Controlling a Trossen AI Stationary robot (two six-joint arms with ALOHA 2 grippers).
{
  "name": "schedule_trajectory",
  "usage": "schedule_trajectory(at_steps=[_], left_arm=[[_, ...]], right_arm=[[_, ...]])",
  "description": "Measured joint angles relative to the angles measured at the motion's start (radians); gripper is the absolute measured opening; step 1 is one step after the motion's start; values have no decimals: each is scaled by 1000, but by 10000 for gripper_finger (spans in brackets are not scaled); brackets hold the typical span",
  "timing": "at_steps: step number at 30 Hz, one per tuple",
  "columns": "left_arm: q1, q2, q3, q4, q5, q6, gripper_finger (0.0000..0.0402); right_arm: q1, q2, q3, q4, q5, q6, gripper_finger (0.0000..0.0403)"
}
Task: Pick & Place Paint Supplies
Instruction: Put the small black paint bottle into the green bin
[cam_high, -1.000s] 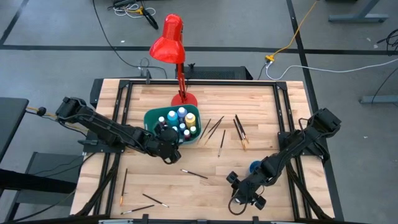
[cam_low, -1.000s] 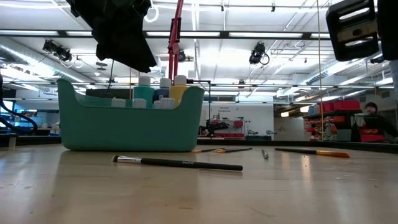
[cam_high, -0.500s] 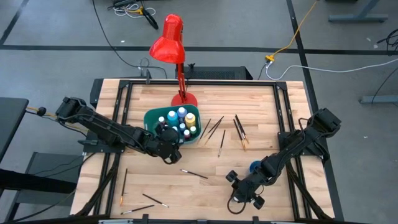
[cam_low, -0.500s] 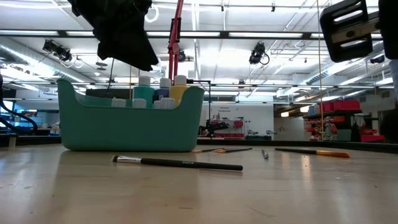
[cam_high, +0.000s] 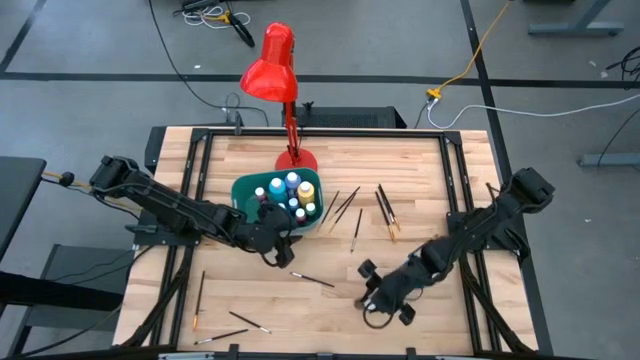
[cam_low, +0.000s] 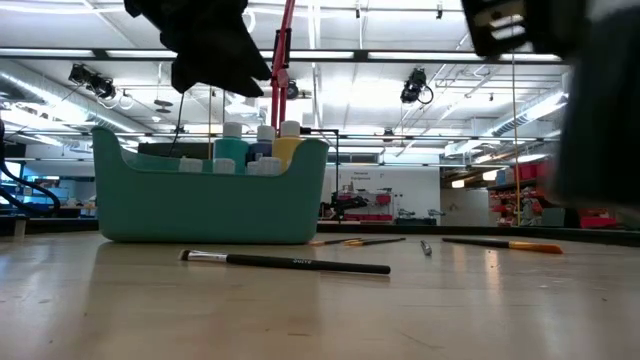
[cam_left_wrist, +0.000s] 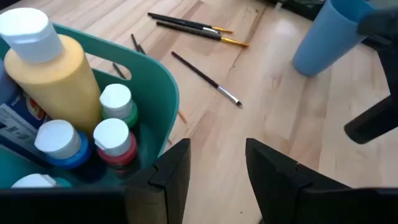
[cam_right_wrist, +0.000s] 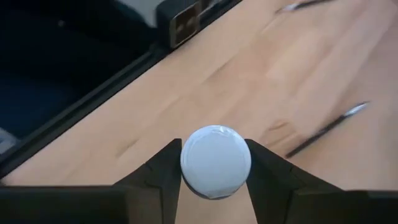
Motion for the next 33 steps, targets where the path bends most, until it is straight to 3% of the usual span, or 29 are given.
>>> schedule_trajectory(at_steps=[8, 18, 28, 33], left_arm=[[0, 0, 0, 97, -1, -2, 159], [0, 0, 0, 155, -1, 30, 159], [1, -12, 0, 170, -29, 53, 159], [0, -19, 0, 167, -9, 53, 159]], right_arm=[[-164, -38, 0, 88, 102, -167, 154], [-405, -25, 49, 180, -74, -224, 153], [-463, 199, 321, -85, -139, -213, 153], [-484, 319, 371, -97, -135, -195, 153]])
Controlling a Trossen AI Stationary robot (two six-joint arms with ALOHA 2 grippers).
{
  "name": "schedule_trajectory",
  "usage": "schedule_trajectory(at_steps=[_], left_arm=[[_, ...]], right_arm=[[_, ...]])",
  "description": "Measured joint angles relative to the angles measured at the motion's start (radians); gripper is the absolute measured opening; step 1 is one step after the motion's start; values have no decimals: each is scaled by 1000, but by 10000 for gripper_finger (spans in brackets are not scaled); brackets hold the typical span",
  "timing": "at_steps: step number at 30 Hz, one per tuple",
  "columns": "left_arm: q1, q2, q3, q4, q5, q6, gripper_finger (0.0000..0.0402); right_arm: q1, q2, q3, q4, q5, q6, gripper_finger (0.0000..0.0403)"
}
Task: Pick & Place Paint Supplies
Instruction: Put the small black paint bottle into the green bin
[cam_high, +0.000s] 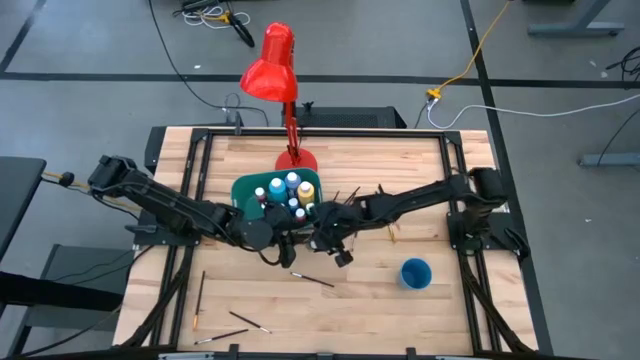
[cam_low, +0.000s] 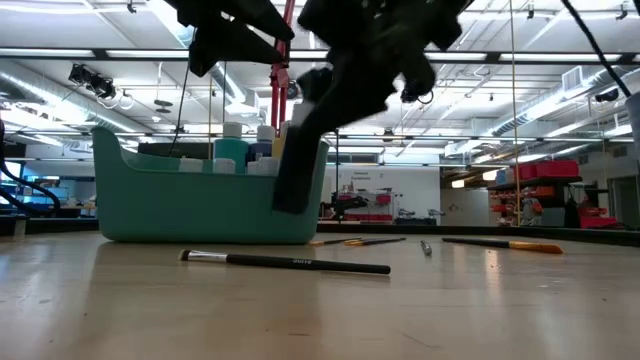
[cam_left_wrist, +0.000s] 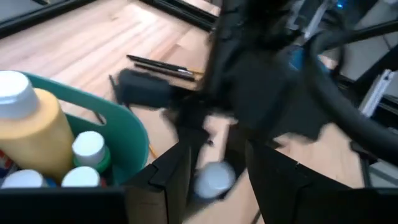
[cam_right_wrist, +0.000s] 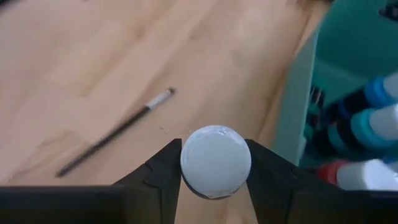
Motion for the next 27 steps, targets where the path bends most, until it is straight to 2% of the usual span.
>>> schedule_trajectory(at_steps=[4, 8, 12, 27], left_arm=[[0, 0, 0, -9, 45, 28, 159], [0, 0, 0, -9, 53, 52, 159], [0, 0, 0, -7, 49, 57, 159], [-5, 0, 0, -7, 46, 52, 159]], right_arm=[[-22, 42, 14, 2, 12, 90, 153], [-38, 49, 13, -9, -57, 139, 153], [-39, 48, 14, -8, -82, 168, 158], [-37, 74, 16, 3, -66, 132, 169]])
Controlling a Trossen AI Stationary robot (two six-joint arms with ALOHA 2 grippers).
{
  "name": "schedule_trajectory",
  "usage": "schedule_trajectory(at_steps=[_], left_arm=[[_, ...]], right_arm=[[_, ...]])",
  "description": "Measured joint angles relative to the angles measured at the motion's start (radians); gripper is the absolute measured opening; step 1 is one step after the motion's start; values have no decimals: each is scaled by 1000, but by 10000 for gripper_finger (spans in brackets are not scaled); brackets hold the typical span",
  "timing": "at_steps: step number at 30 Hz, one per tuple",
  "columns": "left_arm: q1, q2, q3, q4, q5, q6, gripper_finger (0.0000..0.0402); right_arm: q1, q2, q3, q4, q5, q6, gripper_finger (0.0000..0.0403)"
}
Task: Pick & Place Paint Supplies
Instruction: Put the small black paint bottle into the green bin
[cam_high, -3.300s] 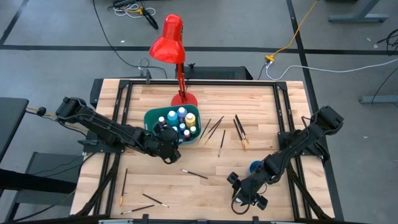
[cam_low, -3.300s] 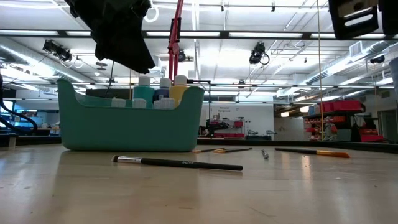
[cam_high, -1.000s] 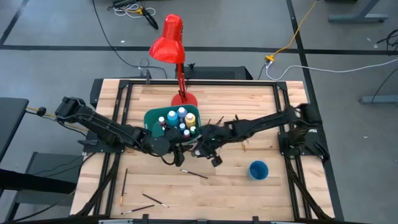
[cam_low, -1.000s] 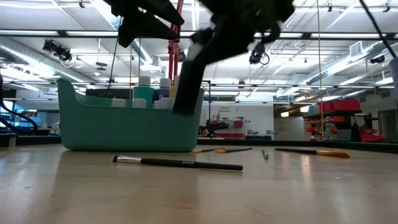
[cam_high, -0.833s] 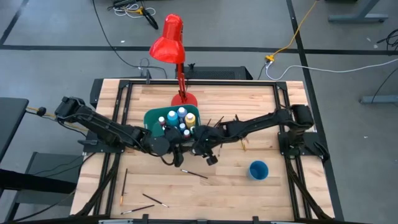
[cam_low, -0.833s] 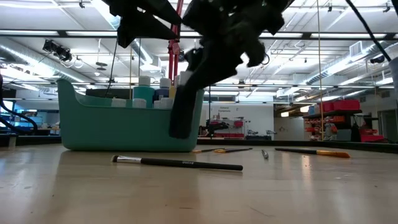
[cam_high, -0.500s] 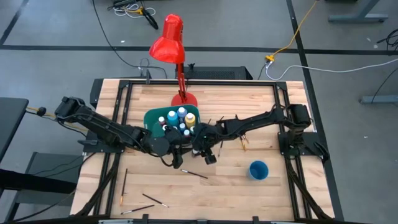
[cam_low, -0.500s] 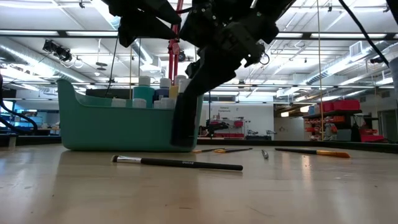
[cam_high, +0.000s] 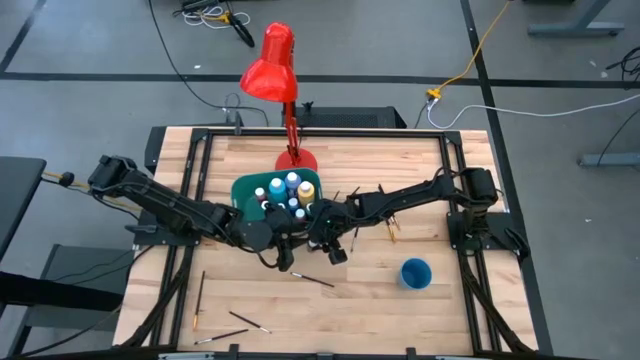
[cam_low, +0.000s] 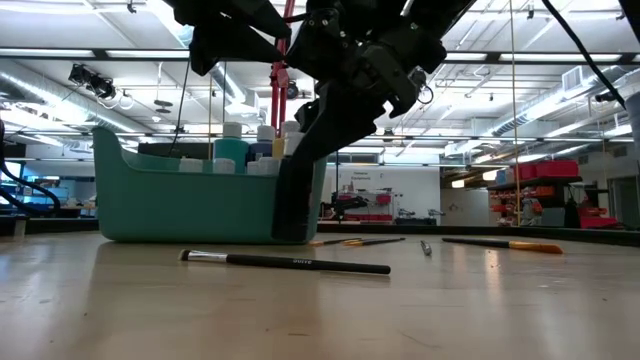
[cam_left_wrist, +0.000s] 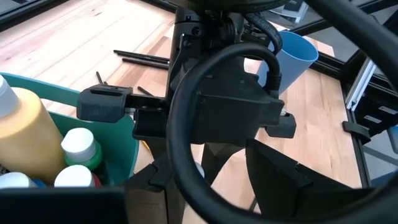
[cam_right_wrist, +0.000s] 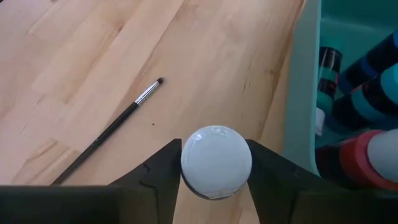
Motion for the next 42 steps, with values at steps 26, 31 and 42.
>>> schedule_trajectory(at_steps=[26, 31, 42], left_arm=[[0, 2, 0, -180, -12, -90, 159], [0, 2, 0, -180, -12, -90, 159], [1, 2, 0, -170, -27, 29, 159]], right_arm=[[1, -143, -6, -93, -6, -10, 215], [1, -220, -6, -162, -6, 55, 207], [48, -379, -4, -418, -5, 110, 205]])
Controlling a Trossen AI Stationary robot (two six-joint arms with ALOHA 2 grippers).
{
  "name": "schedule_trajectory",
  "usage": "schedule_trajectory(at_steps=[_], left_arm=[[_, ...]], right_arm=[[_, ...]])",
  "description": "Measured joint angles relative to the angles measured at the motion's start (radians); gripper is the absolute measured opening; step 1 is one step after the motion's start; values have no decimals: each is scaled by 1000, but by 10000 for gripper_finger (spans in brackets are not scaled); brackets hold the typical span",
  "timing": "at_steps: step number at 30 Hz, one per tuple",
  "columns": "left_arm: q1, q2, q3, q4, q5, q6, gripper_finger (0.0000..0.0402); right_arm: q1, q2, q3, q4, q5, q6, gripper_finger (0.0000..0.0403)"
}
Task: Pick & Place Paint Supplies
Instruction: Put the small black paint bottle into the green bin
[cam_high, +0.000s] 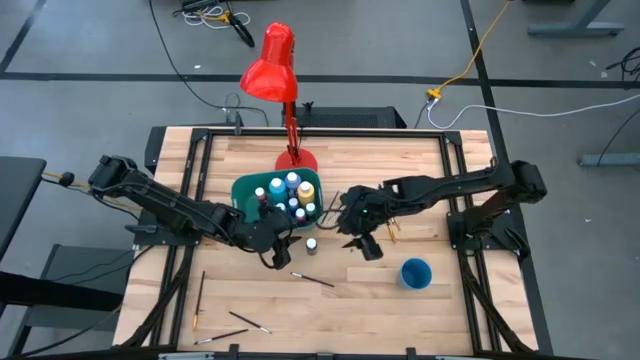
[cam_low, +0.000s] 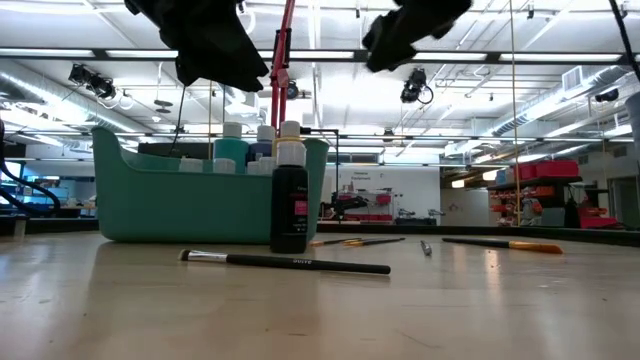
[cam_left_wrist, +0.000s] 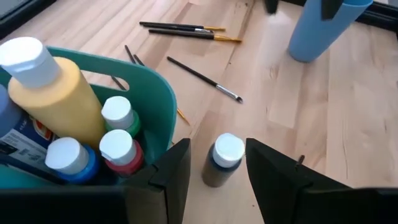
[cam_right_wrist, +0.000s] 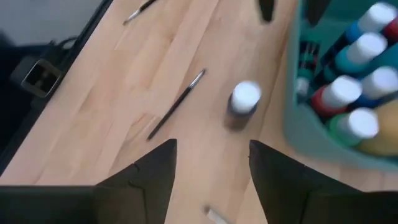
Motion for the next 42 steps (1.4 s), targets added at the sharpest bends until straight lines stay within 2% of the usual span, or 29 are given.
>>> schedule_trajectory(at_steps=[7, 14, 17, 21, 30, 33, 42], left_arm=[[0, 0, 0, -1, 10, -24, 160], [0, 0, 0, 0, -4, -25, 188], [0, 21, 2, 23, -12, -24, 205], [0, 65, 5, 90, -14, 3, 218], [0, 221, 2, 237, -28, 83, 220], [2, 263, 4, 299, -29, 83, 220], [2, 273, 1, 269, -41, 56, 220]], right_arm=[[57, -56, 0, -159, 13, 14, 206], [125, -90, -2, -331, 220, 129, 206], [152, -127, -40, -330, 232, 126, 206], [179, -223, -155, -261, 226, 135, 206], [195, -454, -426, 47, 233, 267, 206], [194, -479, -460, 71, 254, 307, 206], [195, -475, -463, 90, 265, 310, 206]])
